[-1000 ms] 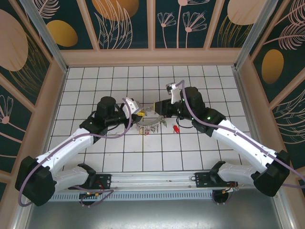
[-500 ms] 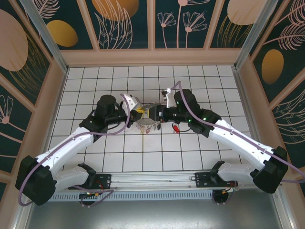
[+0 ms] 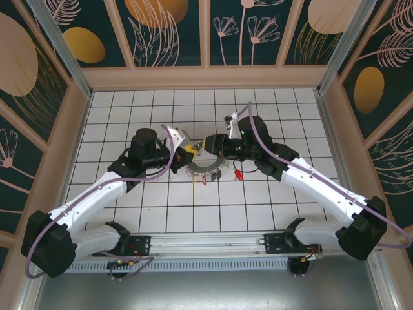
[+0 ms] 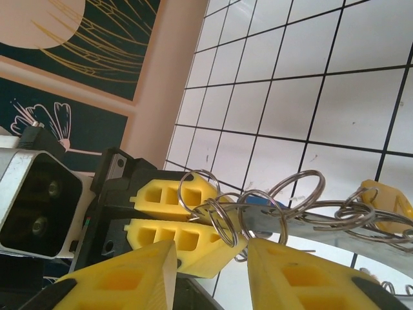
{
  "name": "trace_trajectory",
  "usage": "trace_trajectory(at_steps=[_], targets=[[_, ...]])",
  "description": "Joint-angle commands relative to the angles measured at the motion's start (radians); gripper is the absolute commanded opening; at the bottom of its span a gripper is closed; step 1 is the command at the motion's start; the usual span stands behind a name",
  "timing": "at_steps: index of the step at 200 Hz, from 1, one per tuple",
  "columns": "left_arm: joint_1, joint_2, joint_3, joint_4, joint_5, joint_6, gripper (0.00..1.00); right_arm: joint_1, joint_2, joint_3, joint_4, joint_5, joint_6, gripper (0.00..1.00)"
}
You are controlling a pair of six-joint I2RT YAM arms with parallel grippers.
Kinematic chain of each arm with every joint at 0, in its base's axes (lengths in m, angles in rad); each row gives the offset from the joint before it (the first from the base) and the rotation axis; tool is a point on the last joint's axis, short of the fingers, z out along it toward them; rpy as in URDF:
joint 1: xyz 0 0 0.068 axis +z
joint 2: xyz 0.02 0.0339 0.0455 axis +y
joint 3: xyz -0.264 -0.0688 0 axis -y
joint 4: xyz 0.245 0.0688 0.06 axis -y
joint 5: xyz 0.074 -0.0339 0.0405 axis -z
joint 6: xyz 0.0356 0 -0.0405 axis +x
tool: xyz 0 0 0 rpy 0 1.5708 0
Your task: Put the keys on the keyring
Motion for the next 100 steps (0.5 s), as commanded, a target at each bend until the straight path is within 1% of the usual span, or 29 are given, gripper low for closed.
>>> trace_trajectory(at_steps=[1,20,45,100], targets=[[0.002,-0.005,0.049,0.063,0.037,-0.028,0.00,0.002,0.016,0.050,-0.012,-0.028,0.005,0.33],[0.001,-0.005,0.048,0.065,0.039,-0.031,0.00,0.003,0.022,0.053,-0.026,-0.023,0.001,0.29],[0.001,-0.008,0.048,0.066,0.042,-0.032,0.00,0.003,0.032,0.057,-0.036,-0.020,-0.001,0.27],[0.001,-0.012,0.047,0.068,0.057,-0.032,0.00,0.010,0.059,0.075,-0.073,-0.004,-0.036,0.28]])
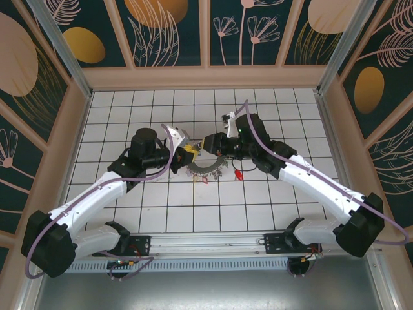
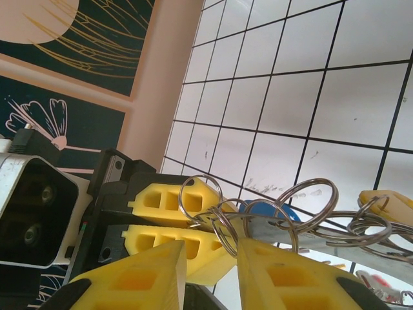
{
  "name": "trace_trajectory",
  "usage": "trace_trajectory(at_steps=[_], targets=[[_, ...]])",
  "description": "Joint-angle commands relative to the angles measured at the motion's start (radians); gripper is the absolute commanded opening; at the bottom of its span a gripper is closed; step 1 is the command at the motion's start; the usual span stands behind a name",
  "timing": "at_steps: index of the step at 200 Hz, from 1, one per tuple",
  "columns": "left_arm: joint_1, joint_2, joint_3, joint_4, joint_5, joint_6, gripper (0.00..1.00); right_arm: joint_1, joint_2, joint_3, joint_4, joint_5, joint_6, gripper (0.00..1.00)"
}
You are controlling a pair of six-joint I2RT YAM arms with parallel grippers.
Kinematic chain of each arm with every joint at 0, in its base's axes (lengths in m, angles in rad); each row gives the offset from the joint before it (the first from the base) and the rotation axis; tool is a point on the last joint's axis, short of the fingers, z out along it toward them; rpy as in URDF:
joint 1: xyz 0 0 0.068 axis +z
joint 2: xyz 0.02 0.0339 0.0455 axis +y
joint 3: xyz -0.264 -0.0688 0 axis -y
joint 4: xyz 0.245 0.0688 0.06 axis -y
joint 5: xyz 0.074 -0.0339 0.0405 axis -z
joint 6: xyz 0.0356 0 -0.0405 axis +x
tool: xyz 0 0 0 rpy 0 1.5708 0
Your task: Put the keys on the keyring
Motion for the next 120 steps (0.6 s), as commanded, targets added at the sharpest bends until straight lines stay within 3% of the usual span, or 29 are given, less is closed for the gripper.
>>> trace_trajectory(at_steps=[1,44,79,120], targets=[[0.001,-0.012,0.043,0.072,0.051,-0.018,0.00,0.010,0.026,0.041,-0.044,0.002,-0.032,0.28],[0.000,-0.013,0.044,0.074,0.055,-0.023,0.00,0.023,0.047,0.056,-0.040,0.000,-0.038,0.26],[0.001,-0.014,0.042,0.065,0.051,-0.016,0.00,0.023,0.062,0.067,-0.049,-0.004,-0.045,0.19],[0.001,-0.017,0.039,0.054,0.043,-0.004,0.00,0.028,0.078,0.079,-0.071,-0.015,-0.052,0.19]])
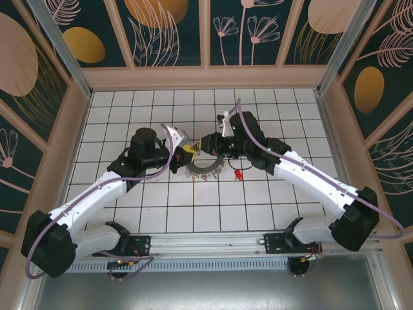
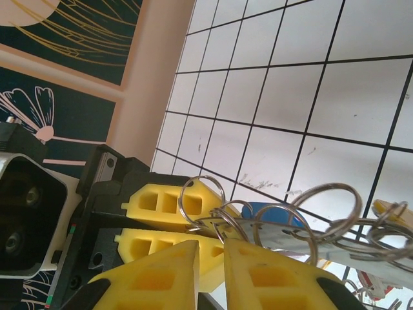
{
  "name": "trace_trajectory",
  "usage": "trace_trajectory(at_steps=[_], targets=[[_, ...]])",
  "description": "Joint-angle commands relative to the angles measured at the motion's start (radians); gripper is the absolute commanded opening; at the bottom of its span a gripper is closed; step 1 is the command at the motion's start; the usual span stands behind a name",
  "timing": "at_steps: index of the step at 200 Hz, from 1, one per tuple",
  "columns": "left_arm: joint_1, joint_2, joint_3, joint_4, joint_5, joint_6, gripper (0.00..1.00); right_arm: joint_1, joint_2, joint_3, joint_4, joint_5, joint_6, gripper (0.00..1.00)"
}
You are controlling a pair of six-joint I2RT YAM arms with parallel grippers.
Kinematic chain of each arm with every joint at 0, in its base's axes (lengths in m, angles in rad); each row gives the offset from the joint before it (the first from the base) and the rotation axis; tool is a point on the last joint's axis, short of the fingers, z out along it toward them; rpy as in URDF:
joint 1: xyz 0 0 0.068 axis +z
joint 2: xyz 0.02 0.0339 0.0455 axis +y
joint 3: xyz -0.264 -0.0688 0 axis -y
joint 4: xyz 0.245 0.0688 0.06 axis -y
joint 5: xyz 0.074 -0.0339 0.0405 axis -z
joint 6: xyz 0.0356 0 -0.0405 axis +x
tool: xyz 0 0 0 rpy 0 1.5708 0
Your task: Put the keys on the keyring
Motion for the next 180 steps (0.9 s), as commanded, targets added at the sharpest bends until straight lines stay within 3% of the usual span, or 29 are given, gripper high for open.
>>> trace_trajectory(at_steps=[1,53,180], targets=[[-0.006,-0.016,0.039,0.070,0.045,0.003,0.00,0.009,0.020,0.030,-0.038,-0.014,-0.023,0.19],[-0.006,-0.023,0.043,0.056,0.009,-0.004,0.00,0.010,-0.012,0.058,-0.109,0.060,-0.033,0.27],[-0.006,-0.013,0.048,0.107,0.053,-0.093,0.00,0.029,0.001,0.033,-0.072,0.087,0.008,0.34]])
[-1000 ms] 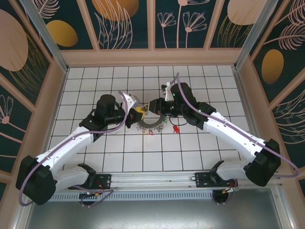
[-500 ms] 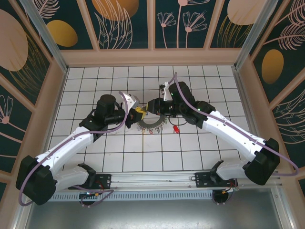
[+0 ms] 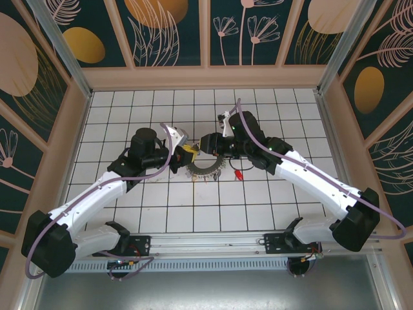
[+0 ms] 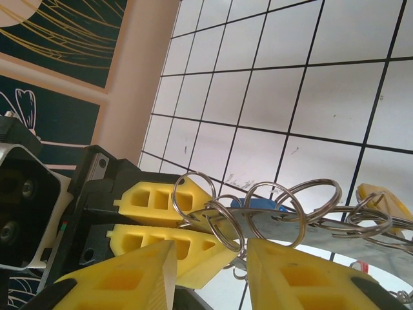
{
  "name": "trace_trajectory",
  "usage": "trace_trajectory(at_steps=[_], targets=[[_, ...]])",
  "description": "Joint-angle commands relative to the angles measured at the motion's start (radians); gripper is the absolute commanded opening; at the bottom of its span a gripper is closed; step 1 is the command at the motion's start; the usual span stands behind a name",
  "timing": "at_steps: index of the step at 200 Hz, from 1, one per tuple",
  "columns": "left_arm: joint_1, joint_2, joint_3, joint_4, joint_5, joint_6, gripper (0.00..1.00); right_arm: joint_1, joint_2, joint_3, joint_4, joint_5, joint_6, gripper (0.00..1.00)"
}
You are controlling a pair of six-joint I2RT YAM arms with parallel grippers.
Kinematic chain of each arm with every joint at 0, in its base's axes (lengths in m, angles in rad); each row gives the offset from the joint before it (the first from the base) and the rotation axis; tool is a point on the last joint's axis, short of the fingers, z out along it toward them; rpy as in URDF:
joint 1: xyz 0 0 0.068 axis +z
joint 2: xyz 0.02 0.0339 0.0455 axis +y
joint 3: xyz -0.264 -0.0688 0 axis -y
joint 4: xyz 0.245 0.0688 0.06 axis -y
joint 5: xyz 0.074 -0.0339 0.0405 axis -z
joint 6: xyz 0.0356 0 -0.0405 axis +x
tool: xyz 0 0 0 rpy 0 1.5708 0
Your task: Put the keys on the keyring
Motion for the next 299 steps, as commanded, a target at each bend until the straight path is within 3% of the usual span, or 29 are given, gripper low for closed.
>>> trace_trajectory(at_steps=[1,144,212,232,271,299], targets=[[-0.005,-0.013,0.047,0.106,0.050,-0.041,0.00,0.015,0.011,0.002,0.002,0.024,0.022,0.34],[-0.005,-0.010,0.027,0.153,0.082,-0.106,0.00,0.034,0.030,-0.021,0.128,0.052,0.081,0.30],[-0.004,-0.022,0.015,0.154,0.069,-0.102,0.00,0.033,0.018,-0.025,0.080,0.076,0.083,0.27],[-0.005,-0.029,0.016,0.118,0.032,-0.047,0.00,0.035,0.008,-0.015,0.050,0.087,0.076,0.28],[-0.007,-0.054,0.022,0.060,-0.091,0.191,0.00,0.033,-0.061,0.043,-0.109,0.149,0.054,0.31],[-0.006,-0.077,0.009,0.067,-0.111,0.347,0.00,0.033,-0.146,0.033,-0.190,0.123,0.092,0.33]])
